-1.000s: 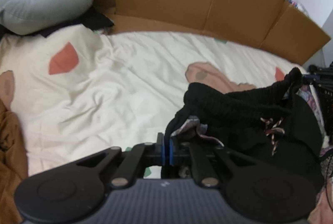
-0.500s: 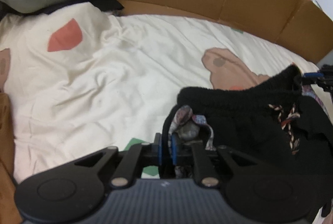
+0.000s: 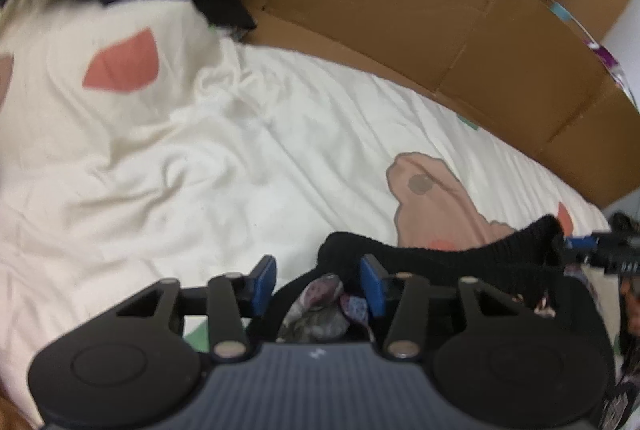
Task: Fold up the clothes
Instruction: 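Lift the black shorts by the waistband with both tools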
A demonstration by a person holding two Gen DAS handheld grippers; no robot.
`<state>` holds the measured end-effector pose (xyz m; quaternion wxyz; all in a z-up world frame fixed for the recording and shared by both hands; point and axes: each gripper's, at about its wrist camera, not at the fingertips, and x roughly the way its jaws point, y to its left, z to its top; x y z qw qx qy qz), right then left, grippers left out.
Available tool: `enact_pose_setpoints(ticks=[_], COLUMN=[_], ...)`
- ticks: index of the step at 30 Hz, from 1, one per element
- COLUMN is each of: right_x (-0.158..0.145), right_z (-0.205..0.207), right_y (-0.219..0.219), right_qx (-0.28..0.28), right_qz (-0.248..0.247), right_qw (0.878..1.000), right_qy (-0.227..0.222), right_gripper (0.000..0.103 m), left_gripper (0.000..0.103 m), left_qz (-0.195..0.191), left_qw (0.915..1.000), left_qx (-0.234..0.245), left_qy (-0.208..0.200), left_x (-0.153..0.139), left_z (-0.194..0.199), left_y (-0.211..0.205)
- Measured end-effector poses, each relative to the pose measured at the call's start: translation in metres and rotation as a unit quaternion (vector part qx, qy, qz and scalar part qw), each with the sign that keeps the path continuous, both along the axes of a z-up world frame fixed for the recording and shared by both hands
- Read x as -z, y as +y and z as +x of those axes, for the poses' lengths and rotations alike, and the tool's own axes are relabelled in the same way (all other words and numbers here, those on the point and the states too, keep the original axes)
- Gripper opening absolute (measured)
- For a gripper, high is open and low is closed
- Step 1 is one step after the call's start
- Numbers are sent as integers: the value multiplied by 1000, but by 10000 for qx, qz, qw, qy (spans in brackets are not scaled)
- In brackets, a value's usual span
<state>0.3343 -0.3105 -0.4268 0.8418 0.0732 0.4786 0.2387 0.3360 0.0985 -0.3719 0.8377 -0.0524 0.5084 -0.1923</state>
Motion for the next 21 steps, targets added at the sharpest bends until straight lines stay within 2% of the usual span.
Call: enact_pose_setpoints(ticks=[3, 7, 10, 12, 13, 14, 16, 18, 21], right_x=[10, 18, 20, 18, 18, 17, 14, 8, -2], right_z=[4, 9, 11, 13, 12, 12, 9, 8, 5], right_y=[4, 7, 9, 11, 14, 18, 25, 27, 29], right_qx=[91, 137, 9, -67, -152, -245, -426, -503, -657], right_qz=[112, 334, 262, 243, 171, 88, -110, -317, -760], right_qw=[9998, 9991, 9994, 9992, 9993, 9992, 9988, 9981, 9948], right_qy=[110, 201, 218, 295, 297, 291, 231, 130, -156], right_gripper=[55, 56, 53, 34, 29, 28, 20, 13, 11], left_gripper=[52, 52, 39, 35, 30, 24, 18, 15, 12], left_qz=[-300, -355, -436, -322, -265, -208, -78, 146, 406], left_qw=[9992, 9986, 9977, 9979, 9981, 9982, 9983, 9979, 9973], left_qx=[-154, -113, 5, 103, 149, 195, 315, 528, 606], left_qy=[216, 367, 526, 550, 535, 519, 489, 357, 107], left_x=[12, 21, 28, 30, 29, 29, 26, 20, 7], left_z=[4, 4, -1, -5, -7, -8, -9, -13, -18], left_y=[1, -2, -1, -5, -6, -7, -9, -11, -11])
